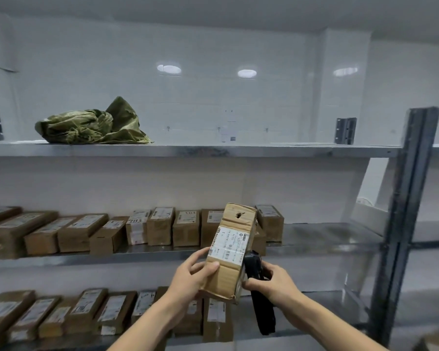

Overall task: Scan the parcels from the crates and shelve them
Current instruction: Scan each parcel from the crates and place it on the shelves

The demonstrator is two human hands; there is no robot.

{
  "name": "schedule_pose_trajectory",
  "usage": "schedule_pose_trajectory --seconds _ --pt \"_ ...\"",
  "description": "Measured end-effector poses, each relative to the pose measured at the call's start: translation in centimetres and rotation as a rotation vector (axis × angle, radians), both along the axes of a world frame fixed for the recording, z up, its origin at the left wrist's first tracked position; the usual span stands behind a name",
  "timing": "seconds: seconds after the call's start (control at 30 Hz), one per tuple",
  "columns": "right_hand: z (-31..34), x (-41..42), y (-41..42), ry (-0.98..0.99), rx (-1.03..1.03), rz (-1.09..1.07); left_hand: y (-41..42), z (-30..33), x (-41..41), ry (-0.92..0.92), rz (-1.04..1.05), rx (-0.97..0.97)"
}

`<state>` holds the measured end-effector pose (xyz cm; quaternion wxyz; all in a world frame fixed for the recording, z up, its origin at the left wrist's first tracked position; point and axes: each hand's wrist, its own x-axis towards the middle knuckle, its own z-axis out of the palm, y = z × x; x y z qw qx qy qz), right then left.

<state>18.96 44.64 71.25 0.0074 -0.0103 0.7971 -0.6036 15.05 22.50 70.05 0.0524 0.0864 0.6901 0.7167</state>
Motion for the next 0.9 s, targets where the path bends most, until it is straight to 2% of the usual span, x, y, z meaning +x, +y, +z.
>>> schedule_pose_trajectory --seconds 0.27,0.43,0.63,0.9 --pt "0.7 0.6 0.2 0.036 0.204 -0.019 -1.8 0.6 -0.8 0.072 0.003 -0.117" --pt "1.1 0.5 0.7 0.097 0.55 -0.054 -3.6 0.2 -1.4 0.132 0.033 -0.243" --pt "2.3 1.1 0.0 0.073 1.077 -0.048 -5.1 -0.4 -2.2 0.159 0.067 -0.339" --pt "2.6 1.3 -1.7 0.106 1.324 -0.062 -5.8 -0.8 -2.4 0.168 0.063 -0.358"
